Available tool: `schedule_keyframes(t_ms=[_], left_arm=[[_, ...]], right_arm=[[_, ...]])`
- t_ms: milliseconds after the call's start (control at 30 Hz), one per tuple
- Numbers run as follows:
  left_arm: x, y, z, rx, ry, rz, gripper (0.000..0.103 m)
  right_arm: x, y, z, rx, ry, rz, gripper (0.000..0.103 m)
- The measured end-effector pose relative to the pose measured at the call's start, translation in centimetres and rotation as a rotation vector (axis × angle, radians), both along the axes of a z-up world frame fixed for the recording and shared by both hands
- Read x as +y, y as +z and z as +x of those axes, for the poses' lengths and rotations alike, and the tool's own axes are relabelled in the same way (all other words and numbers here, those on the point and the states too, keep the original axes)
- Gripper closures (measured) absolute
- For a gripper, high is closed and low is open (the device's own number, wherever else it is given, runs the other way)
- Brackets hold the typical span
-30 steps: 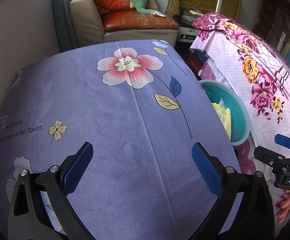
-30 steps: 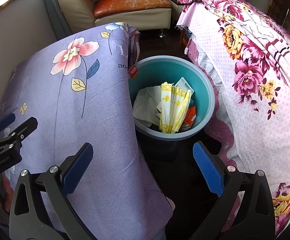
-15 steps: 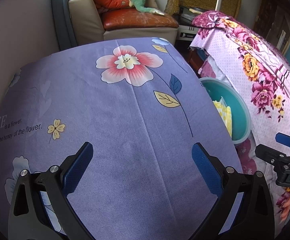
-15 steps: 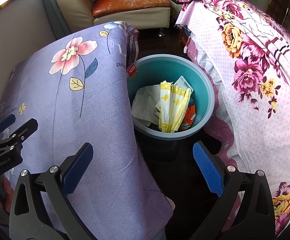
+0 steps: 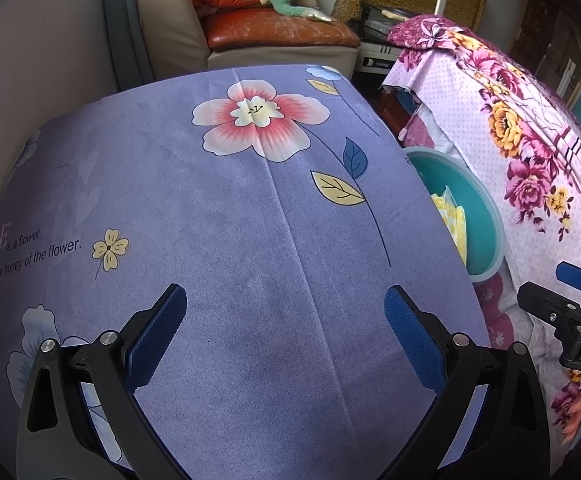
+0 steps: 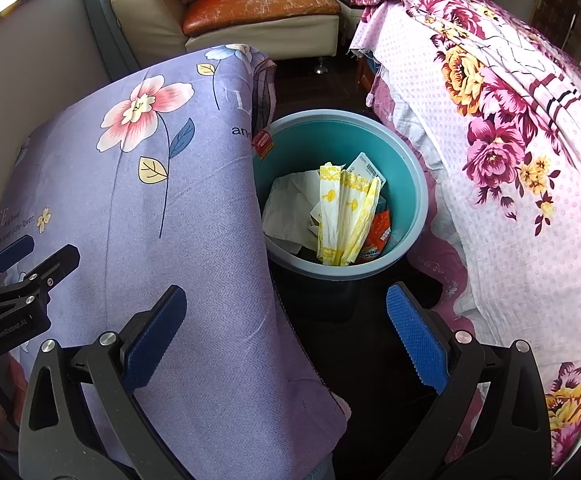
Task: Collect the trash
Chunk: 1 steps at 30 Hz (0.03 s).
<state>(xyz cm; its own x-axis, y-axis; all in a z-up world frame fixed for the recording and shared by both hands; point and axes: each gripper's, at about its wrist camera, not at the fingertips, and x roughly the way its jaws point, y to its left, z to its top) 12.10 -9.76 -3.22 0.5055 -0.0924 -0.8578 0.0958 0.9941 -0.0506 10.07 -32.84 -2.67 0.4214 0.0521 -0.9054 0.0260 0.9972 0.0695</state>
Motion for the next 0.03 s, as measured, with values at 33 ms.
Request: schedule_keyframes(t_ms=[33], left_arm=[[0.09, 0.01, 0.03, 0.0, 0.003, 0.001, 0.004]], right_arm=[[-0.02, 0.03, 0.0, 0.0, -0.002, 0.0, 0.007]])
